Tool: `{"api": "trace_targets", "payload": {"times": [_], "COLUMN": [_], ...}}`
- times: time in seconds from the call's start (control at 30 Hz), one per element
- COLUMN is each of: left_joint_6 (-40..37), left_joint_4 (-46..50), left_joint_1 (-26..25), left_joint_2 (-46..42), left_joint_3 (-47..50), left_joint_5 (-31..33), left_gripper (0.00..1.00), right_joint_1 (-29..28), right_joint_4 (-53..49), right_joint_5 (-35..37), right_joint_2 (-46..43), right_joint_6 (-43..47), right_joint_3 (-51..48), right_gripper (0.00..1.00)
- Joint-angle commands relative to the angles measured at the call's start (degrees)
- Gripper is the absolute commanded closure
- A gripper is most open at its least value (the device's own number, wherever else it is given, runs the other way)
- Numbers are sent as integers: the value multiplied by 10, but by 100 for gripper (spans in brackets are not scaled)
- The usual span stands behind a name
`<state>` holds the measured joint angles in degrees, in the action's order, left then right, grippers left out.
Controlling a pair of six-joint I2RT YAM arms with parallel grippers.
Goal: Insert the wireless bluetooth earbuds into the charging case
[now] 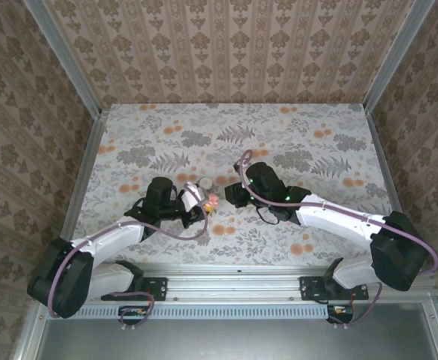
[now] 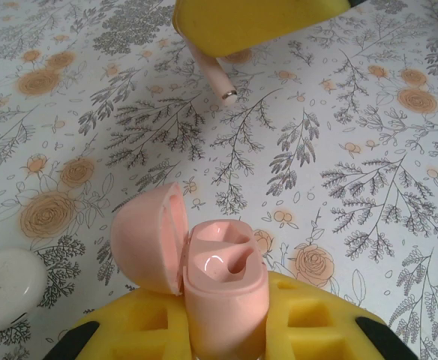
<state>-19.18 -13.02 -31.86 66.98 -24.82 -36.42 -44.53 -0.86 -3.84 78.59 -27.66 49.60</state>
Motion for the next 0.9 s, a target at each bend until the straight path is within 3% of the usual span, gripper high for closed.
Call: {"api": "trace_targets", "payload": {"times": [0.0,0.87], "left_joint_6": [-11,9], "left_joint_4": [-8,-19], "left_joint_1": [-4,-8], "left_joint_2": [-12,5], "left_joint_3": [-19,-43], "left_joint_5": [-7,-12], "left_gripper": [91,91], "right_joint_1": [-10,-43], "right_joint_4": [30,70], "right_joint_5": [-18,28], "right_joint_2": [-11,33], "right_joint_6": [11,-29], "right_joint_3": [-7,-3], "right_gripper": [78,78]}}
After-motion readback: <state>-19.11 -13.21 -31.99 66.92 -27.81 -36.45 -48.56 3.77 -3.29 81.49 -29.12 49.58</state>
